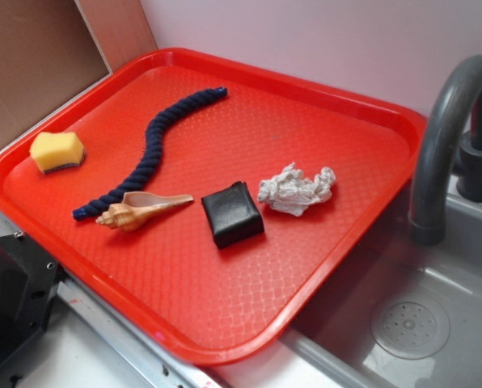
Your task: Grab the green sponge.
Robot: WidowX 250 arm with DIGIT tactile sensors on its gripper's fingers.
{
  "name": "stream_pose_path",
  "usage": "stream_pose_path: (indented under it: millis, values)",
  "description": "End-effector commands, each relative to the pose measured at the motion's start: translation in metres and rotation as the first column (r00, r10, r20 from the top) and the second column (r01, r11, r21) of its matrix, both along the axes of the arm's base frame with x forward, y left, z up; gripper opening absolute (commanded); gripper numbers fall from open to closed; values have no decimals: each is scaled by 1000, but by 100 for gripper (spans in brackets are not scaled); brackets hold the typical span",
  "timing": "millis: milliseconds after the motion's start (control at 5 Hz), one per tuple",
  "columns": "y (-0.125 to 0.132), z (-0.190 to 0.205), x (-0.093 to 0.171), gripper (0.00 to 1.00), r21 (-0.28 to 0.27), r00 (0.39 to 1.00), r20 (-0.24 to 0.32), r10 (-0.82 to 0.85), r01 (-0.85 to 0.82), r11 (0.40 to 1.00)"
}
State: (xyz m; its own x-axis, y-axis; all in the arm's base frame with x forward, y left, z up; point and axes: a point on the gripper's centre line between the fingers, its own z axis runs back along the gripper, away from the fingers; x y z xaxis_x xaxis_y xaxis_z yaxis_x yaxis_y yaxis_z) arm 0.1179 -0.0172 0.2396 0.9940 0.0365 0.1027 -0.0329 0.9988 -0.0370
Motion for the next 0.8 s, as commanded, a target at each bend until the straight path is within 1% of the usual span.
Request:
stream_pose_path:
  millis: [0, 200, 400, 600]
  values:
    - [0, 0, 0, 100, 0, 1000, 0, 0, 0, 1000]
    - [13, -13, 1, 100, 25, 999, -11, -50, 50, 998]
    - [26, -20, 0, 100, 28, 995, -33, -90, 91, 995]
    - [44, -24, -3, 100, 7, 976, -42, -215, 215, 977]
